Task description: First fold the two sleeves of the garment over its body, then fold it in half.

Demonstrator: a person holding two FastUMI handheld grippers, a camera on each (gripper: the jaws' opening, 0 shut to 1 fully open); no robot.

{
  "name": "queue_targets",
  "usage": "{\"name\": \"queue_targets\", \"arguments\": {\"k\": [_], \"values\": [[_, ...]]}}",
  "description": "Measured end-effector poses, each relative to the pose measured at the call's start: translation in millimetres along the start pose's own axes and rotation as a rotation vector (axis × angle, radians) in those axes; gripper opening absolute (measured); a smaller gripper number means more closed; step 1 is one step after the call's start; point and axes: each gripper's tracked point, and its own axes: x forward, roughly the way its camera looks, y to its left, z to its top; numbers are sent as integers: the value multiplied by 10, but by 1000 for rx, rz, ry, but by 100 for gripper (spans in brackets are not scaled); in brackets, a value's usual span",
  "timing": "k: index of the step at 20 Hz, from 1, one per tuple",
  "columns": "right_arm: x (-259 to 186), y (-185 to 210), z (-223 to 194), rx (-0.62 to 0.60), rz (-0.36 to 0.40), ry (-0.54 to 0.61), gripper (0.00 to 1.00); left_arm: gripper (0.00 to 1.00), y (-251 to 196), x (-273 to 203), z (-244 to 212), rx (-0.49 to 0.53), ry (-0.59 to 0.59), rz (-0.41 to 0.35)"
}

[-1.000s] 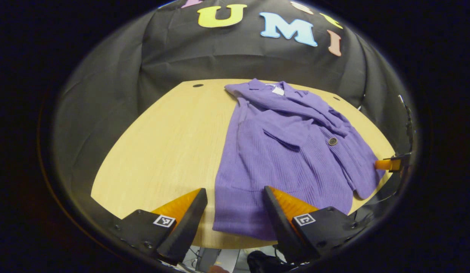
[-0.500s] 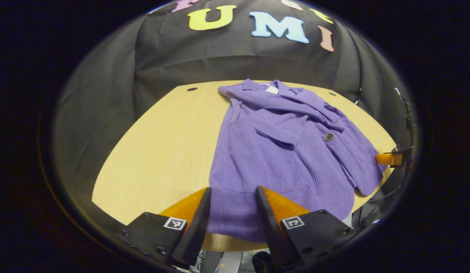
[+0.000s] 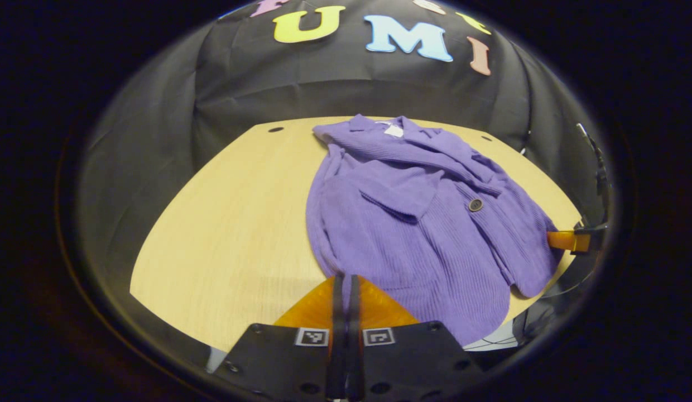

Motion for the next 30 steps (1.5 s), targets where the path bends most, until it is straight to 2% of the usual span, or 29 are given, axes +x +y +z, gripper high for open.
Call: {"name": "queue_targets", "arguments": {"k": [2, 4, 6, 9, 13, 22, 30], "values": [[0, 24, 45, -35, 14, 6, 8, 8, -34, 51, 40, -18, 4, -24], [31, 24, 49, -11, 30, 10, 2, 8, -155, 40, 73, -73, 11, -96], [-20, 69, 71, 47, 62, 29, 2, 8, -242, 20, 87, -146, 31, -156], [-179, 131, 248, 137, 111, -11, 2, 8, -253, -23, 210, -210, 27, -194], [-410, 201, 546, 147, 148, -83, 2, 7, -247, -154, 426, -268, 4, -241], [-738, 465, 1339, 97, 197, -239, 1, 7, -227, -451, 1292, -272, -128, -338], [-913, 601, 2066, 68, 237, -346, 1, 7, -255, -520, 2126, -258, -236, -376]]}}
